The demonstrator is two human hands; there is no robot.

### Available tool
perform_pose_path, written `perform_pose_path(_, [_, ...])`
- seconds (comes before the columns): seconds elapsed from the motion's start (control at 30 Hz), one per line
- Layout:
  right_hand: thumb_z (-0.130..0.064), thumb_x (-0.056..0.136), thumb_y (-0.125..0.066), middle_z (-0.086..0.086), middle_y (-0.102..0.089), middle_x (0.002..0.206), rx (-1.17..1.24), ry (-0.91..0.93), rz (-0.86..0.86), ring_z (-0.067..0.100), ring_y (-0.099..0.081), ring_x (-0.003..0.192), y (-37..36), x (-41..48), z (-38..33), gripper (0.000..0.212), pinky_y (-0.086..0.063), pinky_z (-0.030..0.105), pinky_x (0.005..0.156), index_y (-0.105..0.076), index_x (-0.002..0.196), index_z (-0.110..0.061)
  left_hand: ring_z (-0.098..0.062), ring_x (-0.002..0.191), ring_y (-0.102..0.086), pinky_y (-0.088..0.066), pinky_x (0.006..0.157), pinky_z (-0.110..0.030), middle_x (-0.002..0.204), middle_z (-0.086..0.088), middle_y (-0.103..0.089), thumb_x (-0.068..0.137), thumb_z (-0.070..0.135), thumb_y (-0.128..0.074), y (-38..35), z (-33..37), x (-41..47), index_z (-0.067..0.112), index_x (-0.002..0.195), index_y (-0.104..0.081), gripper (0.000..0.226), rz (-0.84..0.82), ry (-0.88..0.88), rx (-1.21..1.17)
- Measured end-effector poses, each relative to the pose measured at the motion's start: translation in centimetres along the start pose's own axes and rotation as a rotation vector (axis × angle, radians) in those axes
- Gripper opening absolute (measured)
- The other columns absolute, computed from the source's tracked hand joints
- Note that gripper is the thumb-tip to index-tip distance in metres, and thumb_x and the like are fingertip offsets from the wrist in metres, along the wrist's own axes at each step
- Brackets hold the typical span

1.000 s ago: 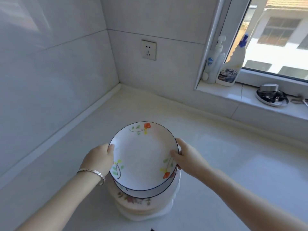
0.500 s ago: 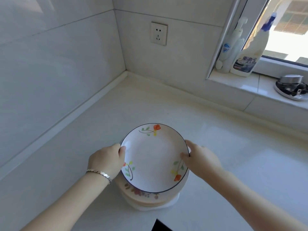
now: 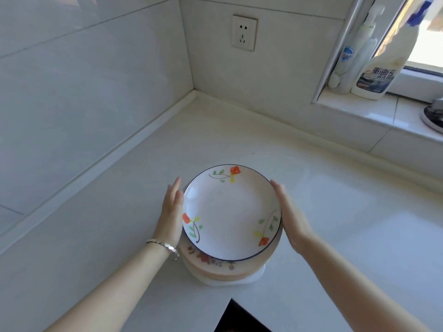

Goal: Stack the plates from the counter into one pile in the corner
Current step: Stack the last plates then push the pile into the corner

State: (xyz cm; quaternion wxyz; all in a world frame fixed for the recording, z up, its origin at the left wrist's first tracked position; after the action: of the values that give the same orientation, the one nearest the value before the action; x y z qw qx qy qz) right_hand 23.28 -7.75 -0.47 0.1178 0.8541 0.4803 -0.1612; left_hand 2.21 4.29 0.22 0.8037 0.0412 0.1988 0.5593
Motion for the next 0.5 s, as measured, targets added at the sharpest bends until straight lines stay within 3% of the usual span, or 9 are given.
perform_pose_path(0.1, [-0.056,0.093,-0.025,0.001,-0.028,0.154,0.248,-0.193,0.106,0.021,-0.025,0.143,2.1,0.6,4.5,0.059,-0.020,0.044,0.117,-0.033,0.143,-0.027,-0.013,0.106,-0.058,-0.040,0.100,-0.037,0.119,0.002,-0.063,0.085,0.070,-0.030,0.0,-4.0,-1.1,0.028,0.111,-0.059,0.057,0.020,0.416,-0.426])
perform_pose_path(0.13, [-0.057,0.092,-0.025,0.005,-0.026,0.155,0.250,-0.297,0.116,0.025,-0.024,0.143,2.6,0.4,6.6,0.061,-0.021,0.045,0.116,-0.032,0.144,-0.025,-0.018,0.106,-0.059,-0.038,0.100,-0.041,0.116,-0.002,-0.064,0.084,0.072,-0.029,0.2,-5.8,-1.6,0.024,0.111,-0.060,0.063,0.030,0.540,-0.455])
perform_pose_path(0.2, [-0.065,0.088,-0.029,0.013,-0.031,0.152,0.281,-0.505,0.055,0.032,-0.030,0.139,2.6,-0.3,10.5,0.070,-0.028,0.047,0.108,-0.031,0.145,-0.025,-0.027,0.129,-0.045,-0.028,0.104,-0.052,0.141,-0.004,-0.048,0.078,0.077,-0.030,0.5,-9.1,-2.6,0.027,0.138,-0.041,0.079,0.027,0.711,-0.446])
perform_pose_path(0.23, [-0.068,0.084,-0.031,0.016,-0.036,0.148,0.318,-0.568,0.017,0.035,-0.038,0.134,2.3,-0.6,11.8,0.075,-0.033,0.047,0.103,-0.033,0.144,-0.024,-0.031,0.127,-0.045,-0.028,0.101,-0.057,0.139,-0.006,-0.049,0.077,0.078,-0.031,0.3,-10.0,-3.2,0.028,0.141,-0.037,0.081,0.003,0.748,-0.482])
perform_pose_path(0.27, [-0.071,0.081,-0.035,0.018,-0.042,0.143,0.357,-0.592,-0.008,0.037,-0.044,0.128,2.0,-0.8,12.6,0.079,-0.037,0.047,0.099,-0.035,0.143,-0.022,-0.032,0.113,-0.054,-0.030,0.097,-0.059,0.122,-0.008,-0.061,0.078,0.077,-0.032,0.3,-10.9,-3.4,0.024,0.136,-0.041,0.080,-0.015,0.772,-0.540])
perform_pose_path(0.3, [-0.074,0.075,-0.041,0.018,-0.045,0.139,0.384,-0.587,-0.026,0.038,-0.048,0.123,1.9,-0.8,12.9,0.085,-0.040,0.048,0.098,-0.037,0.142,-0.021,-0.030,0.090,-0.060,-0.033,0.096,-0.060,0.091,-0.007,-0.070,0.080,0.075,-0.032,-0.1,-11.2,-3.7,0.019,0.123,-0.051,0.073,-0.034,0.764,-0.581])
perform_pose_path(0.37, [-0.082,0.052,-0.057,0.018,-0.047,0.137,0.386,-0.544,-0.066,0.039,-0.051,0.120,1.7,-0.9,12.9,0.108,-0.041,0.051,0.102,-0.039,0.141,-0.022,-0.022,0.052,-0.055,-0.038,0.093,-0.057,0.043,-0.001,-0.058,0.083,0.071,-0.030,-0.4,-11.3,-4.3,0.019,0.090,-0.057,0.059,-0.057,0.758,-0.573])
perform_pose_path(0.43, [-0.081,0.026,-0.070,0.018,-0.048,0.137,0.351,-0.480,-0.144,0.037,-0.052,0.120,1.3,-1.0,12.5,0.128,-0.041,0.050,0.102,-0.042,0.138,-0.024,-0.016,0.034,-0.050,-0.041,0.088,-0.054,0.035,0.003,-0.050,0.083,0.070,-0.030,-0.8,-11.0,-4.4,0.022,0.077,-0.055,0.054,-0.129,0.707,-0.572])
perform_pose_path(0.5, [-0.078,0.018,-0.074,0.016,-0.052,0.134,0.301,-0.421,-0.209,0.034,-0.054,0.117,1.1,-1.0,12.1,0.123,-0.044,0.045,0.098,-0.050,0.127,-0.025,-0.014,0.032,-0.049,-0.044,0.080,-0.050,0.036,0.004,-0.050,0.082,0.069,-0.031,-0.9,-11.2,-4.3,0.024,0.077,-0.054,0.051,-0.172,0.692,-0.579])
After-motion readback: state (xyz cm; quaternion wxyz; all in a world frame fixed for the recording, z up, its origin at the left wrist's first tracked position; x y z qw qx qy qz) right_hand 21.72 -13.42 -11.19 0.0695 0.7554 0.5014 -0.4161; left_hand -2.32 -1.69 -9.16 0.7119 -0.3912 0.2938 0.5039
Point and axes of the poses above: each hand's wrist, its own x-axis towards the middle knuckle, its own y-axis out of the back of the hand, z = x × y, the point moved 6 cm from there along x, towards the middle knuckle
